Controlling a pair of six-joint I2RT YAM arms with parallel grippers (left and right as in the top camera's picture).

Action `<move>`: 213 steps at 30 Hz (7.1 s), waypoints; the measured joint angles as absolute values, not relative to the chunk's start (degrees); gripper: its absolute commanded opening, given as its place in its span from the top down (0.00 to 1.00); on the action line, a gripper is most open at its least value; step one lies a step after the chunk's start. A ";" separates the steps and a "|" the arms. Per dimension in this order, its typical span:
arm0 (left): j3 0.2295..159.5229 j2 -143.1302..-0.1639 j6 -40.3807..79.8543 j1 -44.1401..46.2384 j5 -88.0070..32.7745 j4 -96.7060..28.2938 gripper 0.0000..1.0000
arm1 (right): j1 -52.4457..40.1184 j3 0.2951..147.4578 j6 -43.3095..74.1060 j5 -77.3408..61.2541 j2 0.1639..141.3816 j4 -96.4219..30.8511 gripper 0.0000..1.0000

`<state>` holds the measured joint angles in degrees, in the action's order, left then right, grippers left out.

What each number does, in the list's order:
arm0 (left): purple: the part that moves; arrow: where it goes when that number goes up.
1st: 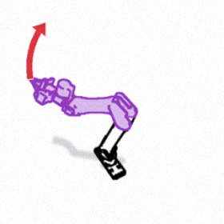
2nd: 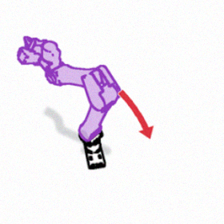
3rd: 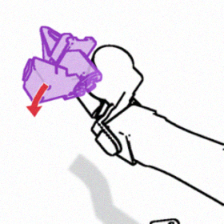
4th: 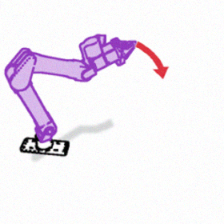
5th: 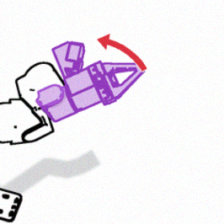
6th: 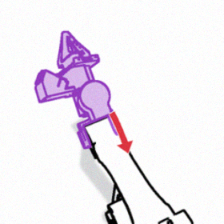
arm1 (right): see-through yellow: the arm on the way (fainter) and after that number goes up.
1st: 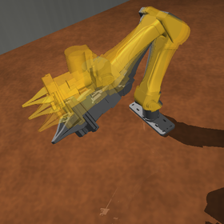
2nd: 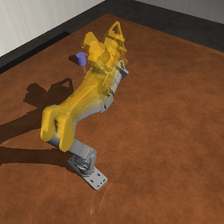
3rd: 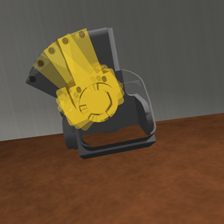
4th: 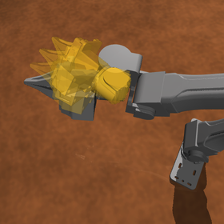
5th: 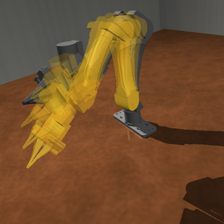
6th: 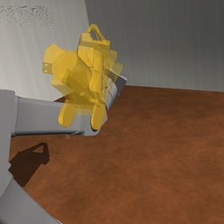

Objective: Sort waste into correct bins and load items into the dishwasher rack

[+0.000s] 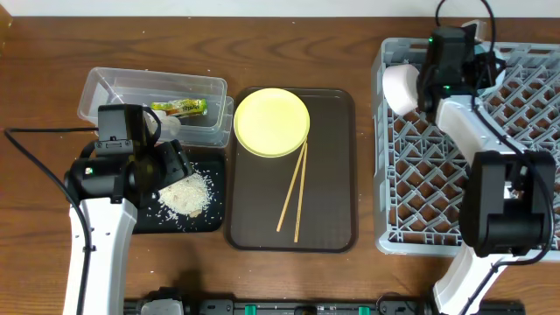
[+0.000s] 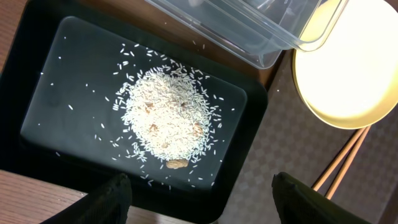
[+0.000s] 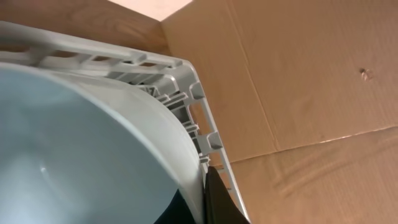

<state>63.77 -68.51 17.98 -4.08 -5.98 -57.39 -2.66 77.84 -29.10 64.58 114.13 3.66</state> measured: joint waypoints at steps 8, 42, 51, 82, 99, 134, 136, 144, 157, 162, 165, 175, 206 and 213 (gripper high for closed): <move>63.77 -68.51 17.96 -4.08 -5.98 -57.49 0.24 | -7.16 77.76 -23.33 65.28 115.37 -4.23 0.85; 63.77 -68.51 17.96 -4.08 -5.98 -57.67 0.24 | -24.62 77.41 12.49 -1.52 101.86 -21.47 0.48; 63.77 -68.51 17.96 -4.08 -5.98 -57.69 0.24 | -29.82 77.38 15.79 1.61 115.63 -14.68 0.57; 63.77 -68.51 17.96 -4.08 -6.00 -57.69 0.24 | -23.49 79.37 12.64 11.40 99.46 -20.47 0.99; 63.77 -68.51 17.96 -4.08 -5.98 -57.67 0.24 | -9.58 80.60 -9.26 38.30 80.38 -49.04 0.99; 63.77 -68.51 17.96 -4.08 -5.98 -57.67 0.24 | -11.94 80.51 0.05 33.28 90.11 -53.65 0.51; 63.77 -68.51 17.98 -4.08 -5.98 -57.65 0.24 | -11.97 80.51 0.69 32.69 88.99 -52.14 0.47; 63.77 -68.51 17.96 -4.08 -5.98 -57.67 0.24 | -11.99 80.53 3.05 18.35 77.41 -45.32 0.43; 63.77 -68.51 17.98 -4.08 -5.98 -57.69 0.24 | -24.71 80.66 14.79 -4.14 87.72 -52.16 0.48; 63.77 -68.51 17.98 -4.08 -6.00 -57.67 0.24 | -31.48 80.66 19.66 -5.43 96.38 -52.31 0.56; 63.77 -68.51 17.96 -4.08 -6.00 -57.67 0.24 | -34.44 80.66 23.64 -5.54 101.71 -52.62 0.59; 63.77 -68.51 17.96 -4.08 -5.98 -57.67 0.24 | -39.90 80.66 33.45 -5.17 114.10 -52.90 0.55; 63.77 -68.51 17.98 -4.08 -5.98 -57.69 0.24 | -35.38 80.66 32.95 -3.38 113.40 -54.13 0.99; 63.77 -68.51 17.96 -4.08 -5.98 -57.69 0.24 | -25.80 80.95 23.35 -3.20 97.41 -59.29 0.99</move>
<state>63.77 -68.51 17.96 -4.08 -5.98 -57.69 -25.80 80.95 23.35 -3.20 97.41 -59.29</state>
